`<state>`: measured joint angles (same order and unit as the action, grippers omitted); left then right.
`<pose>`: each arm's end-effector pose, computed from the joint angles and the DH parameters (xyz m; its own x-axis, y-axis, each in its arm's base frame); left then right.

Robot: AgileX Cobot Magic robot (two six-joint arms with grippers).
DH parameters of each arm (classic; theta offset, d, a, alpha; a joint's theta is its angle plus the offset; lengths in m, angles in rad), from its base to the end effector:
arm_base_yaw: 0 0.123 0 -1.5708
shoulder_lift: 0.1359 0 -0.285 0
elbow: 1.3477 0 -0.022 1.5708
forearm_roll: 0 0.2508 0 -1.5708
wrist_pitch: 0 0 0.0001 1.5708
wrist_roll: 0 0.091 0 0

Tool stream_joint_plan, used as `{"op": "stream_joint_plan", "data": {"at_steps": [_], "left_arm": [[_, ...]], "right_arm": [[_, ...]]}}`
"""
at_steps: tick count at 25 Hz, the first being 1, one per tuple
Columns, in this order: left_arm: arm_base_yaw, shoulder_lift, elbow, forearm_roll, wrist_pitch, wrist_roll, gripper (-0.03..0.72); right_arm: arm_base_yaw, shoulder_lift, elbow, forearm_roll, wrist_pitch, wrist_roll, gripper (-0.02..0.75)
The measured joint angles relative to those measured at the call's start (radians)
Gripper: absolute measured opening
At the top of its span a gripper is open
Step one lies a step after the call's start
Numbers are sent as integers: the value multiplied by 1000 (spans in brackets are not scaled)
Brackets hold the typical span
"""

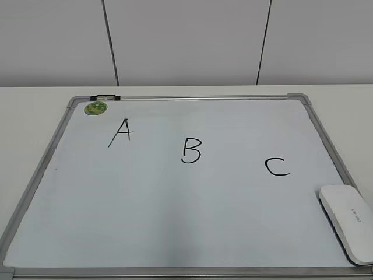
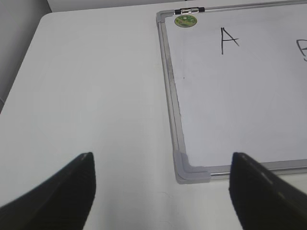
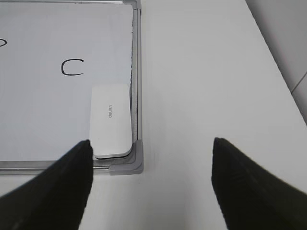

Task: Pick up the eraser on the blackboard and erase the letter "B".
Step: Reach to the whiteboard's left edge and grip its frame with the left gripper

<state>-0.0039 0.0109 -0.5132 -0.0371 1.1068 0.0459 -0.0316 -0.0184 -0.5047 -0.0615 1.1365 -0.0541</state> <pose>-0.0067 -0.0030 0.2774 -0.4931 0.0312 -0.8694 0.0472 0.9988 0.0091 -0.0117 -0.0047 0.2725 -0.5061 -0.0638 -0.8601 0.0394 0.9945 -0.0970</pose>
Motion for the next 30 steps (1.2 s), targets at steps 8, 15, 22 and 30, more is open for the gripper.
{"op": "stream_joint_plan", "data": {"at_steps": [8, 15, 22, 30], "left_arm": [[0, 0, 0, 0, 0, 0, 649], [0, 0, 0, 0, 0, 0, 641], [0, 0, 0, 0, 0, 0, 613], [0, 82, -42, 2, 4, 0, 613]], "right_arm": [[0, 0, 0, 0, 0, 0, 591], [0, 0, 0, 0, 0, 0, 591], [0, 0, 0, 0, 0, 0, 591], [0, 0, 0, 0, 0, 0, 591]]}}
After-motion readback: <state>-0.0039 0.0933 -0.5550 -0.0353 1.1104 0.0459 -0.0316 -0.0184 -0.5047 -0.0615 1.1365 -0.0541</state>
